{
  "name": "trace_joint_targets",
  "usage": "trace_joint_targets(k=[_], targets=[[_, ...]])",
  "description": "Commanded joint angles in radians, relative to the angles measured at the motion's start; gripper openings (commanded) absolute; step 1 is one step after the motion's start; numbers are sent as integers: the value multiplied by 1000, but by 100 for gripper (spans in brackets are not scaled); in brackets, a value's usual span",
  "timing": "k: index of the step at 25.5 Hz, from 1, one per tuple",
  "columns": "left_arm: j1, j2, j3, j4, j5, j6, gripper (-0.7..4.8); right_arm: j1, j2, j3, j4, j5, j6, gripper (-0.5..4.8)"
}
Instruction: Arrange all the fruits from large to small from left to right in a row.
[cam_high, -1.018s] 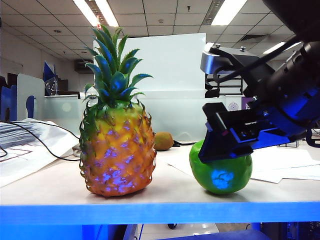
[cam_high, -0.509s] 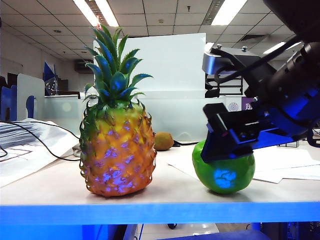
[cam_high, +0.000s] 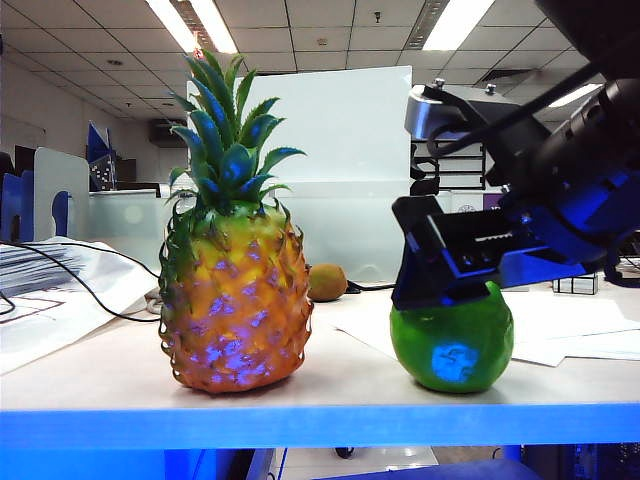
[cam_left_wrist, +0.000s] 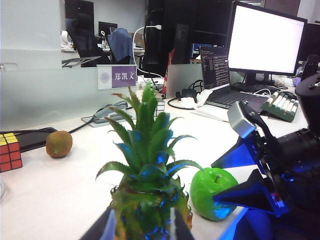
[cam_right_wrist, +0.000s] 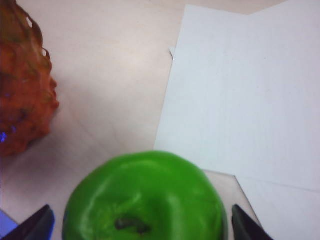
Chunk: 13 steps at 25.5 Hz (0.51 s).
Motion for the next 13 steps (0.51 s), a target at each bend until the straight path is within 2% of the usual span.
trace_joint_targets(k=[1, 6, 10, 13], targets=[[0, 1, 1, 13, 4, -3, 152, -15, -4, 3, 111, 11, 1, 479], [0, 1, 1, 13, 5, -3, 152, -83, -4, 9, 249, -10, -23, 479], [0, 1, 1, 13, 4, -3, 152, -176, 5, 34, 346, -103, -35, 479], [0, 1, 1, 13, 4, -3, 152, -254, 49, 101, 385, -190, -89, 479]])
